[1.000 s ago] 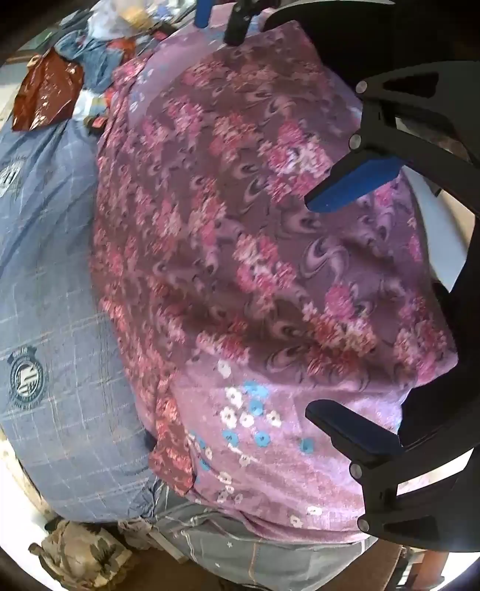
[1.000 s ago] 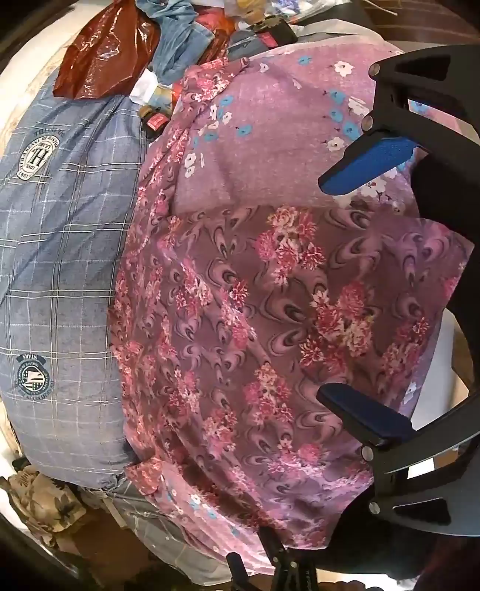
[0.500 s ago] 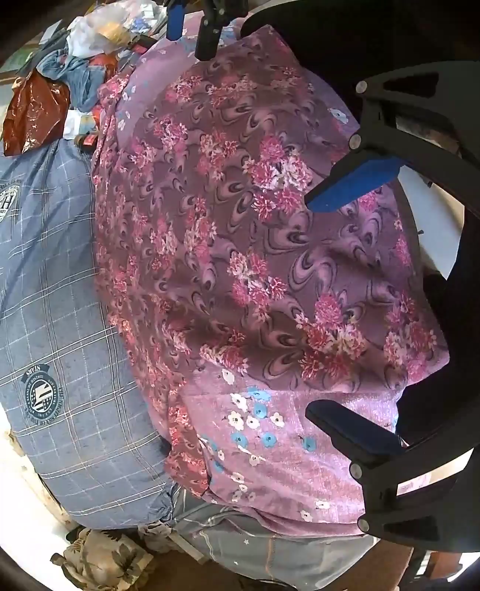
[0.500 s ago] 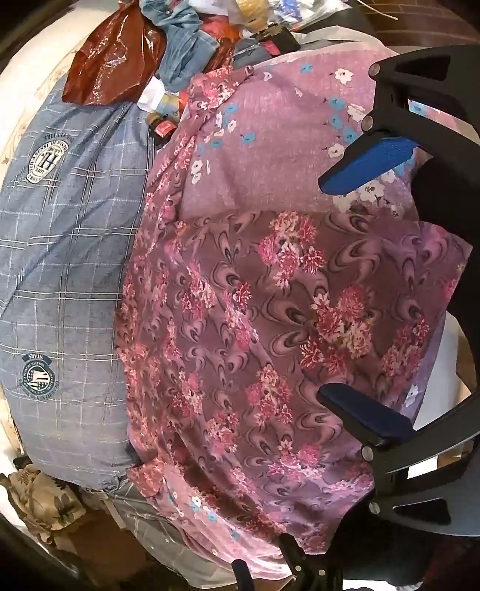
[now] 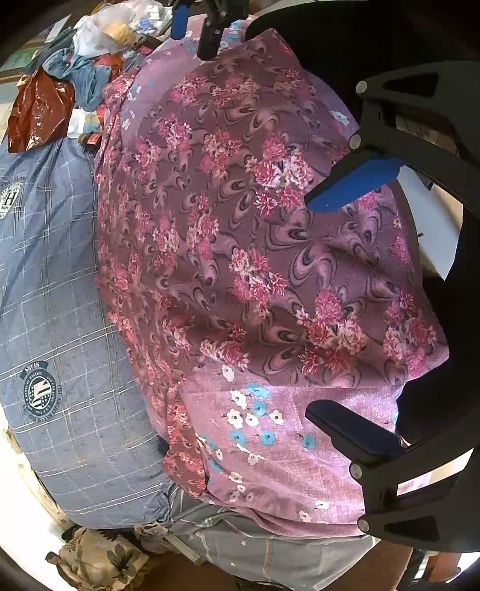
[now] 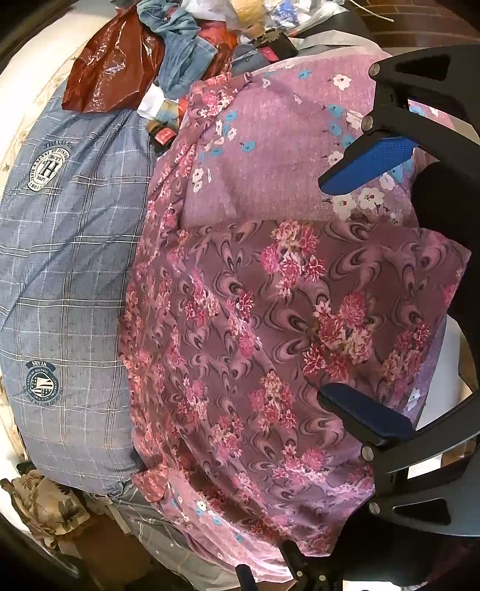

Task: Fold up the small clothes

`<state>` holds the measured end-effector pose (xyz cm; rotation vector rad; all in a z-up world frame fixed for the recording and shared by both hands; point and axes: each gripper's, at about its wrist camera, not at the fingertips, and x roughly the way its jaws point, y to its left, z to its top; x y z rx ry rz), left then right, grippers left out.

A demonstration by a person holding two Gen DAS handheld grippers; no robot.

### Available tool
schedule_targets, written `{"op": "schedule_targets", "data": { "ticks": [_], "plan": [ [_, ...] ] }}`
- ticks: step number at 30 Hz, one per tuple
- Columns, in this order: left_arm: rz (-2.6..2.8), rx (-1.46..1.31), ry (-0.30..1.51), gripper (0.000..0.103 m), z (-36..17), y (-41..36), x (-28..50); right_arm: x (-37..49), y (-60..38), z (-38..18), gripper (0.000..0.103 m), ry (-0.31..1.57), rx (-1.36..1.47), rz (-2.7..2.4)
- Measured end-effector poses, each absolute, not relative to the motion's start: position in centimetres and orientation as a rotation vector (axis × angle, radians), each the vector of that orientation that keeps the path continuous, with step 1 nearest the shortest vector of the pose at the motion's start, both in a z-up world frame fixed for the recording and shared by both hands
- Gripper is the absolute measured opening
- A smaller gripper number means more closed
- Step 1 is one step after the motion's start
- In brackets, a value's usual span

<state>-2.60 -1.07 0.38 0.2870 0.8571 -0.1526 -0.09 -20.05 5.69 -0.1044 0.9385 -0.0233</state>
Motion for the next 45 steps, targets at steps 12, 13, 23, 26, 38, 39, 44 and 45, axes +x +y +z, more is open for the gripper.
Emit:
{"op": "schedule_targets", "data": {
  "ticks": [12,13,23,26,38,39,44,45],
  "plan": [
    [-0.189,0.222,0.863,0.102,1.0,-0.8,-1.4,-0.4,-20.6,5.9,0.102,0.927,-0.107,-0.056],
    [-0.195,0.220,0.866,0.102,0.9,-0.9,-1.3,-0.5,-20.7,6.0,0.102,0.924,-0.106,-0.060],
    [-0.221,0.220,0.902,0.102,0.0,-1.6,-0.6,-0.2,-21.9,5.4,0.102,0.940,-0.065,-0.086],
    [-0.220,0.218,0.906,0.102,-0.1,-1.5,-0.3,0.0,-21.9,5.2,0.102,0.945,-0.063,-0.079],
    [-0.220,0.208,0.921,0.102,-0.5,-1.3,0.5,0.6,-21.9,4.7,0.102,0.957,-0.060,-0.083],
    [-0.219,0.208,0.923,0.102,-0.6,-1.3,0.5,0.7,-22.0,4.6,0.102,0.957,-0.057,-0.083],
    [-0.219,0.199,0.931,0.102,-0.7,-1.0,0.6,0.8,-22.2,4.5,0.102,0.962,-0.051,-0.086],
    [-0.220,0.197,0.933,0.102,-0.8,-1.0,0.6,0.8,-22.3,4.4,0.102,0.963,-0.049,-0.085]
  ]
}}
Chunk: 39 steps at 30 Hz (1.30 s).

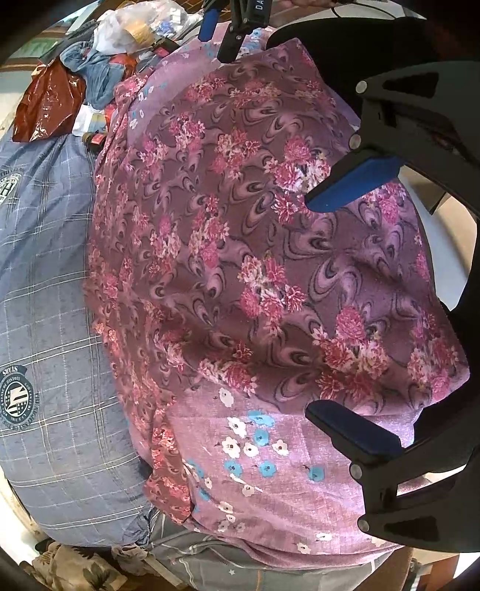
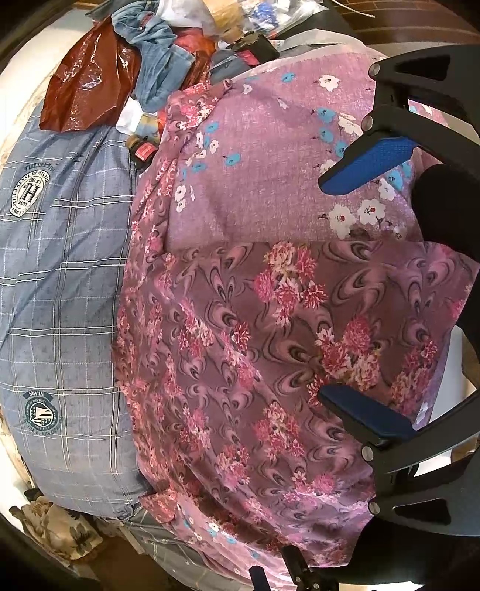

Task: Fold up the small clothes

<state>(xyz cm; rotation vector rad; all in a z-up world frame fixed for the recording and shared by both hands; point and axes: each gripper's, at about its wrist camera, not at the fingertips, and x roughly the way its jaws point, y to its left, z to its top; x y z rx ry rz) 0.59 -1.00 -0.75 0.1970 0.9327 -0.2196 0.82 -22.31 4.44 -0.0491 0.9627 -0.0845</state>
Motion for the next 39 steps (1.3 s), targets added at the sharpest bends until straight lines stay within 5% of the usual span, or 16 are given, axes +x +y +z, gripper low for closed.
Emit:
{"op": "schedule_targets", "data": {
  "ticks": [22,28,31,32,33,34,36,39],
  "plan": [
    [-0.107,-0.030,1.105,0.102,-2.7,8.6,5.5,1.0,-29.9,1.4,0.100,1.028,0.190,-0.104],
    [-0.175,-0.031,1.203,0.102,-5.1,7.0,5.5,1.1,-27.5,-0.5,0.082,1.074,0.148,0.020],
    [-0.198,-0.042,1.220,0.102,-5.9,6.4,5.5,1.1,-26.3,-0.9,0.052,1.073,0.067,0.053],
    [-0.201,-0.049,1.217,0.098,-6.0,6.3,5.5,1.2,-26.2,-0.9,0.026,1.067,0.050,0.063],
    [-0.202,-0.050,1.205,0.079,-6.0,6.0,5.4,1.1,-26.0,-0.8,0.006,1.063,0.042,0.084],
    [-0.203,-0.037,1.202,0.066,-5.9,5.8,5.5,1.1,-25.9,-0.7,0.006,1.069,0.037,0.107],
    [-0.204,-0.021,1.205,0.014,-5.1,5.8,5.2,0.8,-25.7,0.0,0.005,1.055,0.014,0.119],
    [-0.261,-0.149,1.242,0.006,-4.0,7.6,4.1,-0.4,-27.2,3.2,0.004,0.994,0.044,0.115]
  ]
}}
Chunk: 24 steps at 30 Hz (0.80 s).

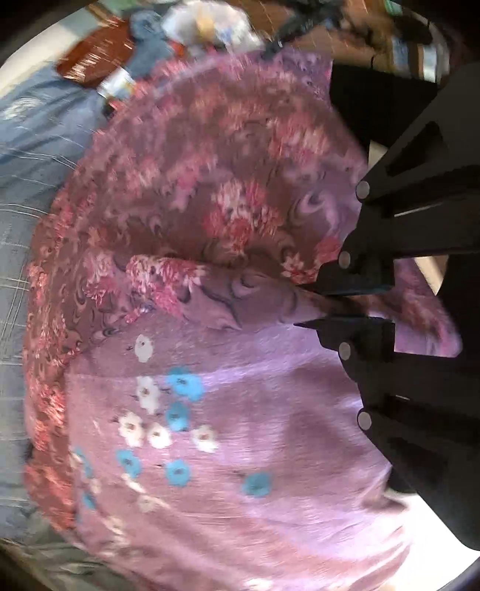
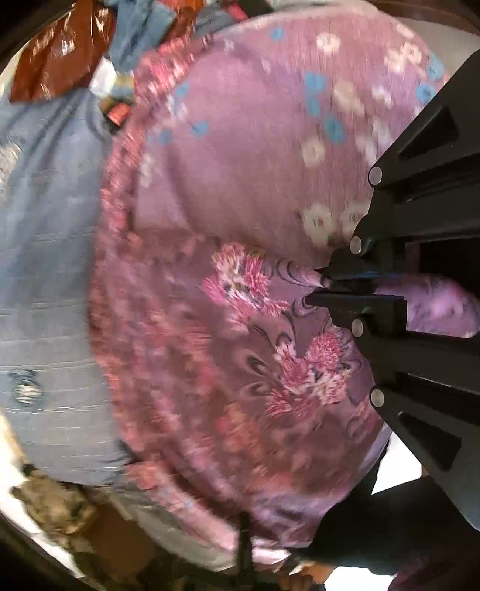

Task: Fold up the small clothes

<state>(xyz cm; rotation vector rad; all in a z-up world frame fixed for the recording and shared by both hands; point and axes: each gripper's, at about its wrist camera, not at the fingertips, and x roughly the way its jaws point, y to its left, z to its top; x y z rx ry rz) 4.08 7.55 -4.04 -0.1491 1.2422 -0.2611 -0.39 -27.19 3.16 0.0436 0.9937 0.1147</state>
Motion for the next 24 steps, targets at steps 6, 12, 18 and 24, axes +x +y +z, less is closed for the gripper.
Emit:
{"op": "schedule_targets", "data": {
  "ticks": [6,12,18,24],
  "plan": [
    [-0.211,-0.154,1.307,0.007,-6.1,8.5,3.7,-1.0,-31.9,1.2,0.002,1.102,0.146,0.009],
    [-0.279,-0.106,1.150,0.051,-0.4,9.0,4.0,0.3,-32.6,3.1,0.017,1.020,0.272,0.067],
    [-0.214,-0.128,1.101,0.069,0.0,6.8,12.0,9.2,-32.0,3.7,0.047,0.948,0.345,0.074],
    [-0.028,-0.060,1.176,0.062,-4.0,5.1,17.4,15.7,-30.5,0.9,0.004,1.021,0.308,0.080]
  ]
}}
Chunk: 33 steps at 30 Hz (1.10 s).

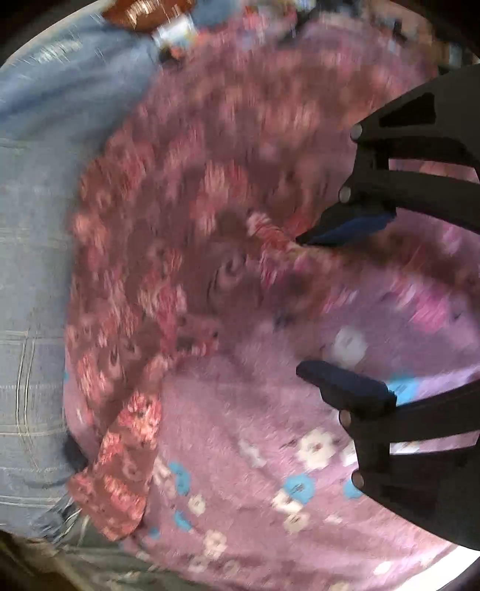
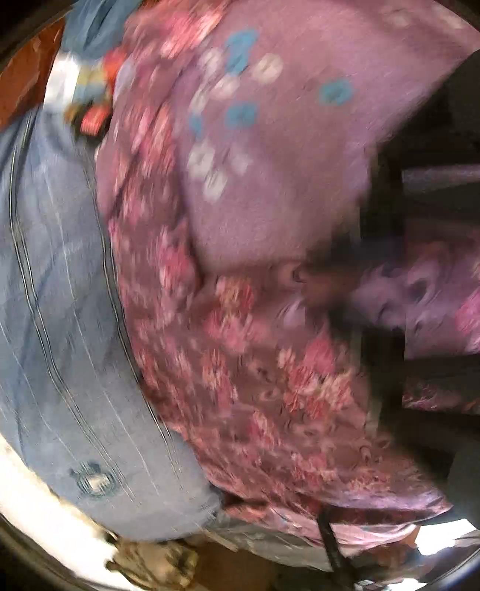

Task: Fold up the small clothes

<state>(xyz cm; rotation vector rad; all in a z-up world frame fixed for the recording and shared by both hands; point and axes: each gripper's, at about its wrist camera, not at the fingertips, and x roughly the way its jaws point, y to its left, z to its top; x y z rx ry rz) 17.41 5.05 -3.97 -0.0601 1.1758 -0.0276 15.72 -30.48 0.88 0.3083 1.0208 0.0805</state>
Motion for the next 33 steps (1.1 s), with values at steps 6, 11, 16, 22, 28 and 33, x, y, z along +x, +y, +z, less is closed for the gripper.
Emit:
{"op": "schedule_targets", "data": {
  "ticks": [6,11,16,22,28,33],
  "plan": [
    [-0.062,-0.051,1.149,0.063,-3.4,5.5,16.1,15.7,-30.9,0.9,0.009,1.011,0.233,0.087],
    [-0.119,-0.073,1.112,0.063,-1.4,6.1,14.0,13.7,-42.0,4.7,0.041,0.819,0.396,-0.192],
    [-0.144,-0.056,1.126,0.064,-1.2,3.8,13.6,12.1,-50.4,4.3,0.062,0.828,0.379,-0.453],
    [-0.165,-0.048,1.189,0.064,-2.2,0.6,15.1,15.5,-48.7,1.3,0.063,0.987,-0.004,-0.412],
    [-0.162,0.014,1.155,0.068,-1.0,-1.3,17.0,18.3,-53.3,6.7,0.012,0.876,0.155,-0.374],
    [-0.110,-0.036,1.148,0.068,-1.4,-1.3,20.3,19.5,-62.6,11.5,0.031,0.721,0.571,-0.555]
  ]
}}
